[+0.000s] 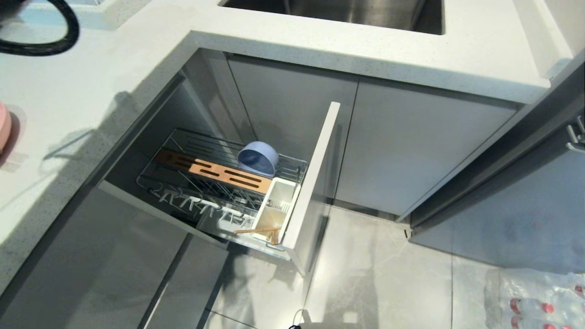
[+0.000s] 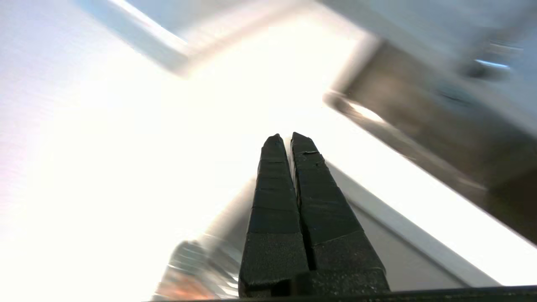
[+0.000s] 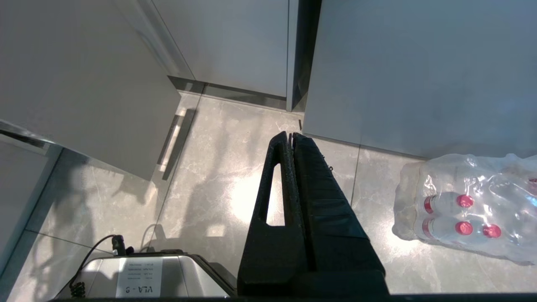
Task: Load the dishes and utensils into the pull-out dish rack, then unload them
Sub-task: Pick up the chopsticks and place it in the cupboard
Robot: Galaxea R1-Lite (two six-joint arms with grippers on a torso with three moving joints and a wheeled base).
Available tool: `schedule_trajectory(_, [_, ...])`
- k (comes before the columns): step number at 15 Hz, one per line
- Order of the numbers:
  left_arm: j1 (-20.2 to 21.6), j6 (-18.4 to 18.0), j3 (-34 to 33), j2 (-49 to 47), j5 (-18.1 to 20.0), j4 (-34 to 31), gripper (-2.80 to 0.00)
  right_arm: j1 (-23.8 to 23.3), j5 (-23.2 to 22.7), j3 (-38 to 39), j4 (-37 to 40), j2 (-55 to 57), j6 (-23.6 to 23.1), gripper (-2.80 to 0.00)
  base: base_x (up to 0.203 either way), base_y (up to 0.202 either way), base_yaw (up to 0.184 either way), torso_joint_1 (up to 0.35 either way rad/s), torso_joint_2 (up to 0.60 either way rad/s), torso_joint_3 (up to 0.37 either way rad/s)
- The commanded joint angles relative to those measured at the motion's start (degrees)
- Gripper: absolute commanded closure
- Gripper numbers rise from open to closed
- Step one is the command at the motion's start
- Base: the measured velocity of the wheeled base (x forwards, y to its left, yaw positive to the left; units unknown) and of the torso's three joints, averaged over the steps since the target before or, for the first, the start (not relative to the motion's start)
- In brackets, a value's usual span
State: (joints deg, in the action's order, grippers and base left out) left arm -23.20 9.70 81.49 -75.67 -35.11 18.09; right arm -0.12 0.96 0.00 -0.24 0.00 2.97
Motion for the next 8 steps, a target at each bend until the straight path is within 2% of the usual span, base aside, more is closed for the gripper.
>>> schedule_trajectory(1, [7.3, -0.3, 2.9, 2.7, -0.4, -5.2, 0.00, 0.0, 0.0, 0.0, 0.0, 0.0, 0.0, 0.00, 0.000, 0.000, 0.000, 0.000, 0.00, 0.000])
schedule_trajectory(3, [17.6, 0.3, 6.3, 3.5, -0.6, -12.7, 0.00, 0.0, 0.0, 0.0, 0.0, 0.0, 0.0, 0.00, 0.000, 0.000, 0.000, 0.000, 0.00, 0.000])
schedule_trajectory(4, [21.5, 2.3, 9.4, 3.7, -0.6, -18.5, 0.00, 0.0, 0.0, 0.0, 0.0, 0.0, 0.0, 0.00, 0.000, 0.000, 0.000, 0.000, 0.00, 0.000])
schedule_trajectory(6, [24.8, 7.6, 18.0, 3.2, -0.3, -34.6, 0.00, 0.0, 0.0, 0.0, 0.0, 0.0, 0.0, 0.00, 0.000, 0.000, 0.000, 0.000, 0.00, 0.000])
schedule_trajectory(7, [26.9, 10.5, 22.1, 2.5, 0.9, -43.2, 0.00, 0.0, 0.0, 0.0, 0.0, 0.0, 0.0, 0.00, 0.000, 0.000, 0.000, 0.000, 0.00, 0.000])
schedule_trajectory(8, [30.4, 13.0, 25.1, 1.7, 2.6, -48.7, 0.00, -0.1, 0.0, 0.0, 0.0, 0.0, 0.0, 0.00, 0.000, 0.000, 0.000, 0.000, 0.00, 0.000])
